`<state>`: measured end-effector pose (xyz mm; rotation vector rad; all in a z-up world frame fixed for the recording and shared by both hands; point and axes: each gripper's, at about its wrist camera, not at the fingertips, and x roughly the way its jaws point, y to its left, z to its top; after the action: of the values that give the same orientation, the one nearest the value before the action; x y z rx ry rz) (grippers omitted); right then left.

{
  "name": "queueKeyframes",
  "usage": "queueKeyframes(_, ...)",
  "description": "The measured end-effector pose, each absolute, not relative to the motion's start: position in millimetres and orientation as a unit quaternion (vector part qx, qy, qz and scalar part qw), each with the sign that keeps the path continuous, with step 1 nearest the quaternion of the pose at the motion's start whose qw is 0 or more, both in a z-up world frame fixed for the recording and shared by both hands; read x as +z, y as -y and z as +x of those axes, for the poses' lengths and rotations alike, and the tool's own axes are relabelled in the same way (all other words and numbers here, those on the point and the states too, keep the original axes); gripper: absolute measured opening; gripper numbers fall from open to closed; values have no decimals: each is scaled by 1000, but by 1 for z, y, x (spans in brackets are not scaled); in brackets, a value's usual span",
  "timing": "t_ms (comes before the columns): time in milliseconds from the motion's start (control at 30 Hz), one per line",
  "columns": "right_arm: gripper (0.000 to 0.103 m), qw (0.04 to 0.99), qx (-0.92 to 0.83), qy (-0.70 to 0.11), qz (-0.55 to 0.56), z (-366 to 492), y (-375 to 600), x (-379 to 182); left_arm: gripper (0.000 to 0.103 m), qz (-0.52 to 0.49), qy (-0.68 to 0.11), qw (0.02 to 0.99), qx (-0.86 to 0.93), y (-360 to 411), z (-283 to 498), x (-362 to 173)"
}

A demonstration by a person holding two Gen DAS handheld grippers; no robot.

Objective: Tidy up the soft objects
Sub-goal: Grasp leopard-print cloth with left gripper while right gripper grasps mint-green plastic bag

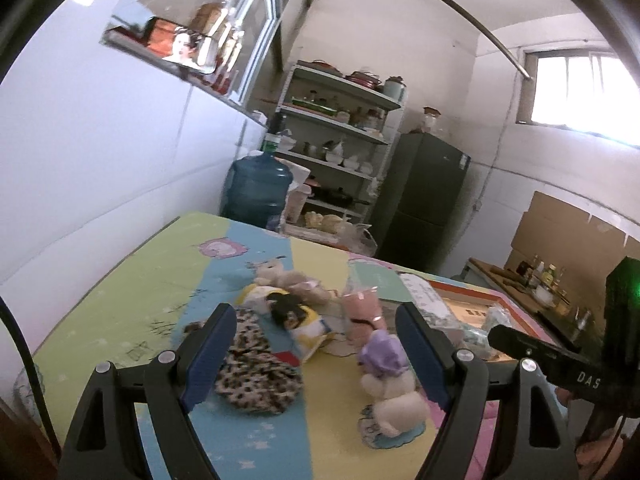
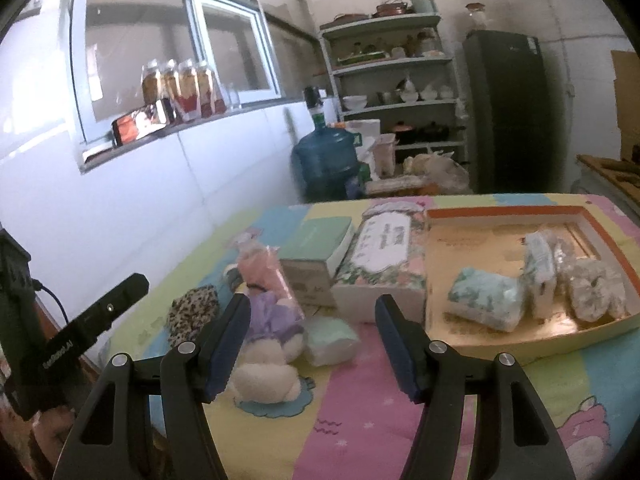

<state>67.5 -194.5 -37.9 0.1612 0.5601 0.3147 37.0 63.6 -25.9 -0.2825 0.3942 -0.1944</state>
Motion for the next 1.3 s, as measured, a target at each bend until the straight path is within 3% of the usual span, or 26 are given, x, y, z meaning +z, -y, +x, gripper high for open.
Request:
queueKeyframes(900, 67, 933, 166, -313, 69, 95, 171, -62, 79, -117, -355, 927, -34, -92, 113, -105)
queueKeyframes(933, 67, 932, 165, -315, 69, 96, 171, -64, 76, -117, -357, 926, -33, -91, 112, -105)
queueKeyframes(1067, 67, 931, 159, -321, 71, 101, 175, -69, 34, -141, -349, 924, -70, -93, 109, -106)
queueKeyframes(1133, 67, 930, 156, -326, 72, 103, 176, -72, 26, -147, -341, 925, -80, -92, 104, -105)
queueKeyframes(1300, 67, 928, 146, -337, 70, 107, 181, -80, 23, -140, -321, 932, -94, -83, 92, -93)
